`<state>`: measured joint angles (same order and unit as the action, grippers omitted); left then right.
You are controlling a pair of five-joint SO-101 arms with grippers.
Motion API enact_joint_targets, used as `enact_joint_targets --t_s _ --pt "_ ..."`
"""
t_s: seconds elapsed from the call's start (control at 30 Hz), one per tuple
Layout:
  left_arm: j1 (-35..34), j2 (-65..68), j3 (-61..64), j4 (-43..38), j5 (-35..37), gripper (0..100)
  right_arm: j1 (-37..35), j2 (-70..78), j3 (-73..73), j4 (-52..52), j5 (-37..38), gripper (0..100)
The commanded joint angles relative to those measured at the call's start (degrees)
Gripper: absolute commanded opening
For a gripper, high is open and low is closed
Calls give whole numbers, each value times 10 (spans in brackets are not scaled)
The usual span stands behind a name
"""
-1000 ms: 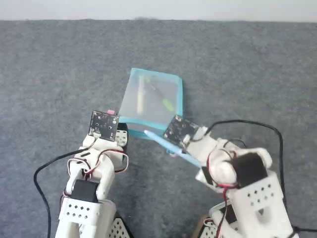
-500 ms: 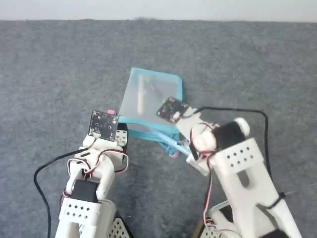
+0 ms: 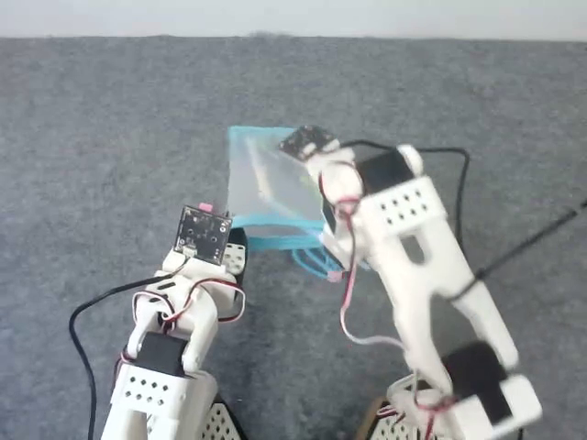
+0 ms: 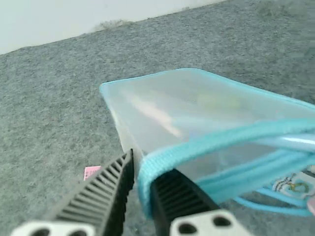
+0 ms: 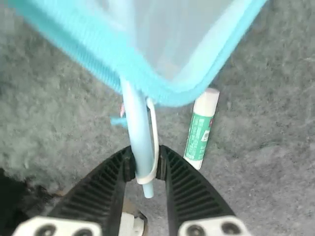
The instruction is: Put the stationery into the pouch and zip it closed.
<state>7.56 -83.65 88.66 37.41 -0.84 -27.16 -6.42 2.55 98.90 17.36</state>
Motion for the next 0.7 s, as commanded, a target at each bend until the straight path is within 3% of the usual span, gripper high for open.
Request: enact_joint_targets --t_s 0.0,0.23,0.47,0.67 --pt "5 -11 -17 -13 4 12 -1 40 -105 14 -32 6" --pt "11 -11 -16 -13 4 12 -5 138 -216 24 -40 7" --pt "11 -11 -15 -14 4 12 -63 173 -265 25 -40 15" --pt "10 -11 -15 -14 4 12 -90 170 -288 19 -40 164"
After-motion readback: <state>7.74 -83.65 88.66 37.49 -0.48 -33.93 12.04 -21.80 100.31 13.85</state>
